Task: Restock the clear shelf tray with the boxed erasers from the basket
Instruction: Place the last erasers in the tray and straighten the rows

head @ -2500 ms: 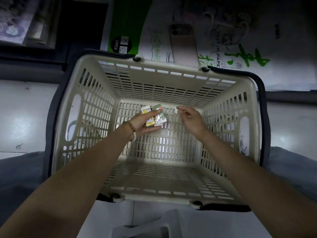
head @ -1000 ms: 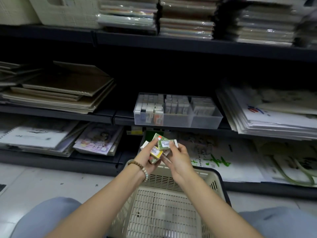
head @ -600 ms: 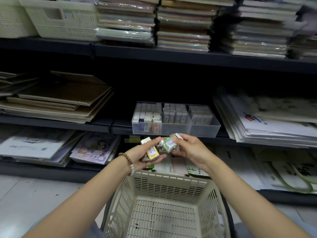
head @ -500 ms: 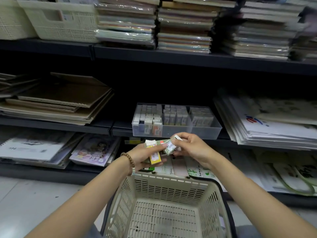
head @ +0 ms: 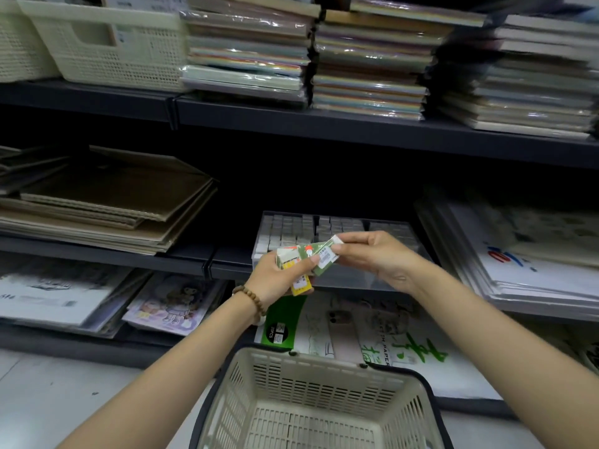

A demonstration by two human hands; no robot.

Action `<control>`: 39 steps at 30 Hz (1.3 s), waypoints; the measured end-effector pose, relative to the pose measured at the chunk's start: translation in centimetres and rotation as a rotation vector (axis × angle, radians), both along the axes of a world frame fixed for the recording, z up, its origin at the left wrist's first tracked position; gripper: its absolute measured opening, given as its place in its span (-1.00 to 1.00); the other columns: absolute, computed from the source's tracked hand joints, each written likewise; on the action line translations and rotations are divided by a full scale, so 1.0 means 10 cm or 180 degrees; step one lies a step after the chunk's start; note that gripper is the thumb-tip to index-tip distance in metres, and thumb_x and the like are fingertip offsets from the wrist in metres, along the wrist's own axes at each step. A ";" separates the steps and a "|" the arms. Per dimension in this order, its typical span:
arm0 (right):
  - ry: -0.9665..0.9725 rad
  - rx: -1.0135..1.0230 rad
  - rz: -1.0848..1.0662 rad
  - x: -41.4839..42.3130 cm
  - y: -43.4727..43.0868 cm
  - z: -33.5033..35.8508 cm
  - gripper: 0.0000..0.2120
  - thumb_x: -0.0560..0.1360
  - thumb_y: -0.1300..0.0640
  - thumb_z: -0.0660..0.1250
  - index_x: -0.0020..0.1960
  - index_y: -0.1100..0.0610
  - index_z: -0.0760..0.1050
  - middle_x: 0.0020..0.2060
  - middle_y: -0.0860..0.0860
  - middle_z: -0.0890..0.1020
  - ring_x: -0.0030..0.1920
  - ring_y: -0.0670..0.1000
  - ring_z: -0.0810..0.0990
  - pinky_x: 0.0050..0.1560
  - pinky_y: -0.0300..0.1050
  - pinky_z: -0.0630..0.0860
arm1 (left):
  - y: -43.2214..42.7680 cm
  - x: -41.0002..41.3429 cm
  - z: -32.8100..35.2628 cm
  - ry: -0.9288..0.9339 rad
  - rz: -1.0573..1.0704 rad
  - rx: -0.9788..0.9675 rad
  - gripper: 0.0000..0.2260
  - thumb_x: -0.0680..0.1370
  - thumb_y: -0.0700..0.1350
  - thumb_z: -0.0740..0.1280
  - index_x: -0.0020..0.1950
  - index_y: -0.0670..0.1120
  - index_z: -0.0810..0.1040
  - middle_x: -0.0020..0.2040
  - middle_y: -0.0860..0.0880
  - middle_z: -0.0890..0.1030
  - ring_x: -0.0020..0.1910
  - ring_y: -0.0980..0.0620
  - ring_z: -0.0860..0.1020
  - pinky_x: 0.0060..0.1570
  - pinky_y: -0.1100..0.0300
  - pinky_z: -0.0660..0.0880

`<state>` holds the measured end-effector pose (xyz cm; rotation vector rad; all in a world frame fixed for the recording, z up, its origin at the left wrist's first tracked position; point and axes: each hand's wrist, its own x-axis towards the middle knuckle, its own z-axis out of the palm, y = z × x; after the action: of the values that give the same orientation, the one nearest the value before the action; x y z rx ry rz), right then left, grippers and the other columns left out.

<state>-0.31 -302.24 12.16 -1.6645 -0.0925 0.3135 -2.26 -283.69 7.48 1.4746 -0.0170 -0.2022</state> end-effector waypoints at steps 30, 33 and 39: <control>-0.1375 -0.2810 -0.0400 0.71 -0.01 -0.54 -0.67 0.39 -0.07 0.46 -0.01 0.15 0.54 -0.09 0.06 0.66 -0.05 0.02 0.62 -0.14 -0.24 0.43 | 0.31 0.50 0.08 0.0029 0.0519 -0.0693 -0.80 0.48 -0.09 0.37 0.05 -0.13 0.52 -0.08 -0.03 0.70 -0.23 0.08 0.65 -0.28 0.22 0.61; -0.0573 -0.2628 -0.0227 0.76 0.01 -0.53 -0.48 0.43 -0.11 0.40 0.23 0.23 0.52 0.20 0.08 0.59 0.11 -0.01 0.57 -0.07 -0.38 0.39 | 0.31 0.49 0.09 0.0068 0.0508 -0.0696 -0.79 0.48 -0.08 0.38 0.06 -0.13 0.52 -0.07 -0.03 0.70 -0.21 0.08 0.66 -0.27 0.23 0.60; -0.0064 -0.2068 -0.0164 0.84 0.09 -0.55 -0.52 0.45 -0.02 0.40 0.26 0.25 0.50 0.19 0.14 0.59 0.06 0.01 0.59 0.11 -0.21 0.44 | 0.26 0.45 0.08 0.0332 0.0509 -0.0690 -0.76 0.43 -0.03 0.42 -0.05 -0.18 0.54 -0.25 -0.03 0.68 -0.30 0.08 0.64 -0.33 0.23 0.59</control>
<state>8.10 -301.31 6.70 -2.3093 0.0445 0.3051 2.26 -281.13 8.33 1.2414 0.1586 -0.1421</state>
